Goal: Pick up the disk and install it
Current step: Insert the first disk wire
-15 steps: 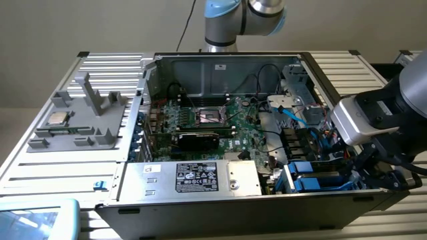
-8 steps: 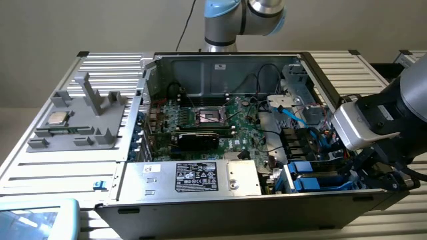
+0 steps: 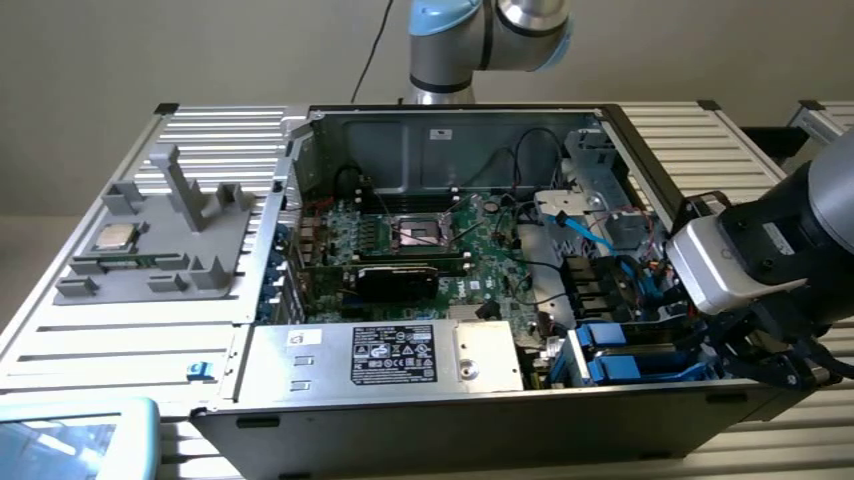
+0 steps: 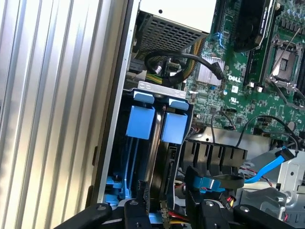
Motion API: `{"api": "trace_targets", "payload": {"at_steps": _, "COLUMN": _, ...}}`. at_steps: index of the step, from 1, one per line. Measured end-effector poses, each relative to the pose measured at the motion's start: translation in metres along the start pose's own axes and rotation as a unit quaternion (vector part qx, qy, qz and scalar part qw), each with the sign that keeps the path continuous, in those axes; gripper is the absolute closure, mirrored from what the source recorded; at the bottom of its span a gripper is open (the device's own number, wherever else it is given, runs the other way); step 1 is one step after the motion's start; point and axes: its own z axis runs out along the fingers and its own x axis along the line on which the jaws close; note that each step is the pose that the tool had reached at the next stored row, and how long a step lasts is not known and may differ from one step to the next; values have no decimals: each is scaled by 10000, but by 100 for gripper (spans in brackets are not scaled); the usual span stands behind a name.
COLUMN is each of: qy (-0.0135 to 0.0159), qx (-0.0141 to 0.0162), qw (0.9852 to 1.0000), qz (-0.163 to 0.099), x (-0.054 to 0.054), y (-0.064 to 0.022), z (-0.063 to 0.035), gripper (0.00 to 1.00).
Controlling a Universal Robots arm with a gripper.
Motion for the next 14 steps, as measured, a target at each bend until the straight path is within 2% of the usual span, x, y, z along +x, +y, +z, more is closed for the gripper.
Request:
{"api": "trace_targets", "payload": {"at_steps": 2, "qy": -14, "qx": 2, "qw": 10000, "qz": 0, "x": 9, "y": 2, "z": 0, "gripper": 57}}
{"api": "trace_targets", "payload": {"at_steps": 7, "qy": -108, "qx": 7, "qw": 9999, "qz": -38, "x": 47, "y": 8, "z": 11, "gripper": 57}}
{"api": "trace_targets", "payload": {"at_steps": 11, "qy": -223, "qx": 16, "qw": 9997, "qz": -71, "x": 68, "y": 9, "z": 18, "gripper": 57}}
{"api": "trace_targets", "payload": {"at_steps": 14, "qy": -268, "qx": 16, "qw": 9996, "qz": -95, "x": 88, "y": 2, "z": 24, "gripper": 57}}
